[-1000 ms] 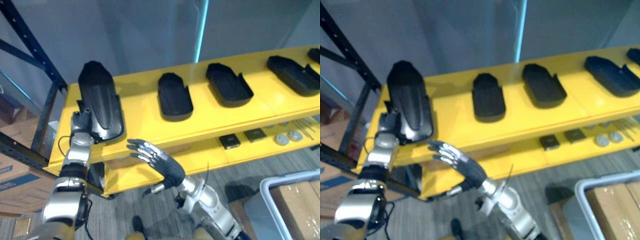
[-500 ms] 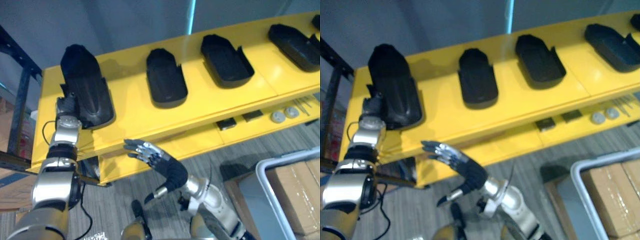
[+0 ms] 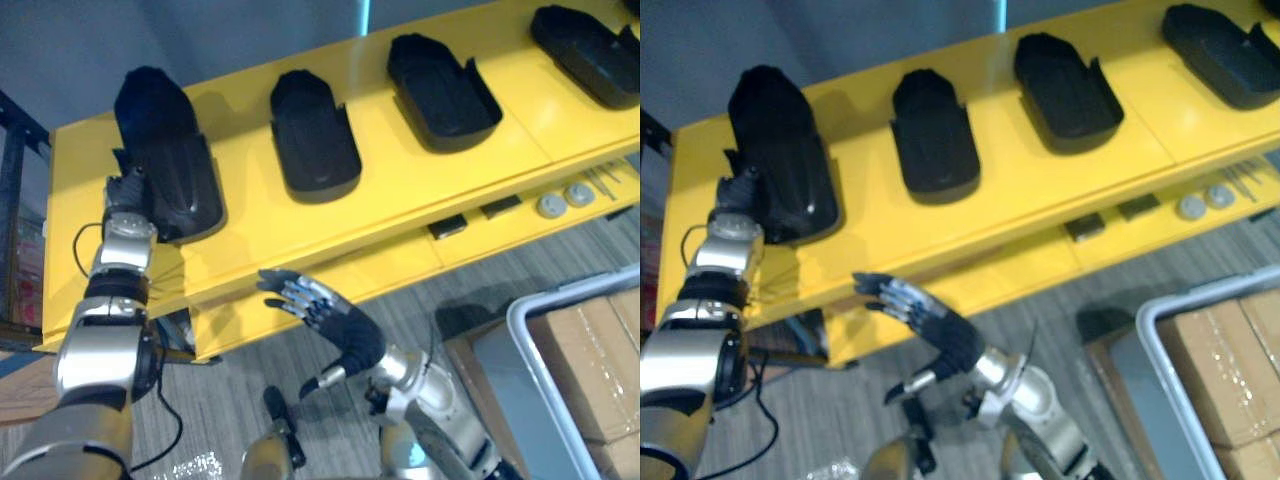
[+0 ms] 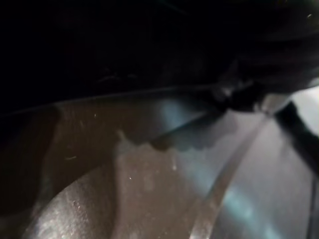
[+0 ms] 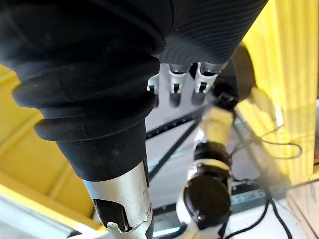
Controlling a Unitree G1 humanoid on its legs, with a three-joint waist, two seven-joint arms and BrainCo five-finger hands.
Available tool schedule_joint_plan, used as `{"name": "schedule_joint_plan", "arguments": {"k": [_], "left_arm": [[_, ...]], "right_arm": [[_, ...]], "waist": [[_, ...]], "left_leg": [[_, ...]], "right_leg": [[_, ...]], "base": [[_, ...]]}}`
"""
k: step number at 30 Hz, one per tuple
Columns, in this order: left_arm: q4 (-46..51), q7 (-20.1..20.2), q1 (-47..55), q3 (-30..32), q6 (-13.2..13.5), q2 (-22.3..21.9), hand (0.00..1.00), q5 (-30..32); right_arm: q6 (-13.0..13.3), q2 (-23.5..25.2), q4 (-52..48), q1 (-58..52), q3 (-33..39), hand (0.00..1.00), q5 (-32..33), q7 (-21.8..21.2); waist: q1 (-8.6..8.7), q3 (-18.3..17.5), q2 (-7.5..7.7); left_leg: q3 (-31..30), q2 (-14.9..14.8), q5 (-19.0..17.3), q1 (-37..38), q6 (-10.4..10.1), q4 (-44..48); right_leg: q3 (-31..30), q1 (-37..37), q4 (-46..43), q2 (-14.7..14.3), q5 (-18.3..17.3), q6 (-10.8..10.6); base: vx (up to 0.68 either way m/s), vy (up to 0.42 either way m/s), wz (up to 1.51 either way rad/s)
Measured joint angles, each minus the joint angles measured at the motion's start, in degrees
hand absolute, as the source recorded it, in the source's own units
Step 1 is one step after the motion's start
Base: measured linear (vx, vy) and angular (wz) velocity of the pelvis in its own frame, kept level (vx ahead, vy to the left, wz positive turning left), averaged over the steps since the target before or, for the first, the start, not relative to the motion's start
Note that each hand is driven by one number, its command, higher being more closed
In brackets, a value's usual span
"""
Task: Walk over and take plastic housings, then place them on the shelf
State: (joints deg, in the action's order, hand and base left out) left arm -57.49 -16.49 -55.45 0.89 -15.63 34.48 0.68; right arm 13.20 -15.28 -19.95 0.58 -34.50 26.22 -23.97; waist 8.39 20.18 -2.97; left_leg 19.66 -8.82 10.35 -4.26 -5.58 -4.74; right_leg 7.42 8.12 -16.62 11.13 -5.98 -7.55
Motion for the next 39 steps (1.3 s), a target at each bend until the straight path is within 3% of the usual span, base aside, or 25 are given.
{"name": "schedule_joint_plan", "arguments": {"k": [7,11,12,23,29,32,35,37,39], "left_arm": [[-0.2,1.6,0.0,0.2,-3.5,1.2,1.0,-0.4],[-1.0,2.2,0.0,0.3,-3.9,1.2,1.0,-0.3],[-1.4,2.4,0.0,0.3,-3.9,1.2,0.0,-0.3],[-2.1,3.1,0.0,0.2,-4.3,1.3,0.0,0.4],[-2.1,1.3,0.3,0.3,-4.7,1.3,0.0,0.3],[-2.1,-2.4,1.1,0.4,-4.8,1.3,0.0,-0.6],[-2.3,-11.1,1.5,0.8,-3.0,1.2,0.0,-3.0],[-2.1,-16.1,1.5,2.0,-0.3,1.2,0.0,-3.2],[-0.7,-23.6,1.3,4.9,4.9,1.2,0.0,-3.7]], "right_arm": [[0.0,-0.4,0.0,0.1,0.0,0.0,0.0,0.0],[-0.4,-0.4,-0.1,0.3,-0.2,0.0,0.0,0.1],[-0.6,-0.5,-0.2,0.3,-0.5,0.0,0.0,0.2],[-0.7,-0.7,-0.7,0.3,-1.1,0.0,0.0,0.4],[-0.7,-0.7,-0.7,0.3,-1.1,0.0,0.0,1.4],[-0.7,-0.7,-0.7,0.2,-1.0,0.0,0.0,1.5],[-0.1,-0.7,-0.7,-0.7,-1.0,0.0,-0.1,1.8],[0.9,-0.7,-0.7,-1.6,-1.0,0.0,-0.1,1.9],[2.6,-0.7,-0.6,-3.1,-1.0,0.0,-0.1,2.5]], "waist": [[0.37,0.1,-0.24],[0.37,0.2,-0.3],[0.37,0.2,-0.34],[0.59,0.6,-1.14],[0.91,0.6,-1.15],[1.15,0.6,-1.15],[1.79,0.6,-1.15],[1.92,0.6,-1.14],[1.95,0.6,-1.14]], "left_leg": [[0.3,0.0,0.0,0.2,0.0,0.0],[0.2,0.0,0.0,0.3,0.0,0.0],[0.2,0.0,0.0,0.3,-0.1,0.0],[0.2,0.0,0.0,0.3,0.0,0.0],[0.5,0.0,0.0,0.4,-0.1,0.0],[1.3,0.0,-0.1,0.6,-0.2,0.0],[1.5,0.0,-0.1,0.5,-0.2,0.0],[1.5,0.0,-0.1,0.5,-0.2,0.0],[1.5,0.0,-0.1,0.7,-0.2,0.0]], "right_leg": [[-0.2,0.1,0.0,0.0,0.1,-0.1],[-0.2,0.0,0.1,0.0,0.1,-0.1],[-0.2,-0.1,0.1,0.0,0.1,-0.1],[-0.2,-0.1,0.2,0.0,0.1,-0.2],[-0.4,-0.1,0.5,0.0,0.2,-0.3],[-1.2,-0.1,1.2,-0.2,0.6,-0.7],[-1.2,-0.2,2.1,-0.2,1.1,-0.8],[-1.3,-0.2,2.3,-0.3,1.3,-0.8],[-1.3,-0.9,2.7,-0.3,1.4,-0.8]], "base": [[0.02,-0.006,-0.01],[0.01,-0.003,0.0],[0.0,0.0,0.0],[0.0,0.0,0.0],[0.0,0.0,-0.01],[0.0,-0.001,-0.11],[0.01,0.001,-0.04],[0.0,0.0,0.0],[0.0,0.0,0.0]]}}
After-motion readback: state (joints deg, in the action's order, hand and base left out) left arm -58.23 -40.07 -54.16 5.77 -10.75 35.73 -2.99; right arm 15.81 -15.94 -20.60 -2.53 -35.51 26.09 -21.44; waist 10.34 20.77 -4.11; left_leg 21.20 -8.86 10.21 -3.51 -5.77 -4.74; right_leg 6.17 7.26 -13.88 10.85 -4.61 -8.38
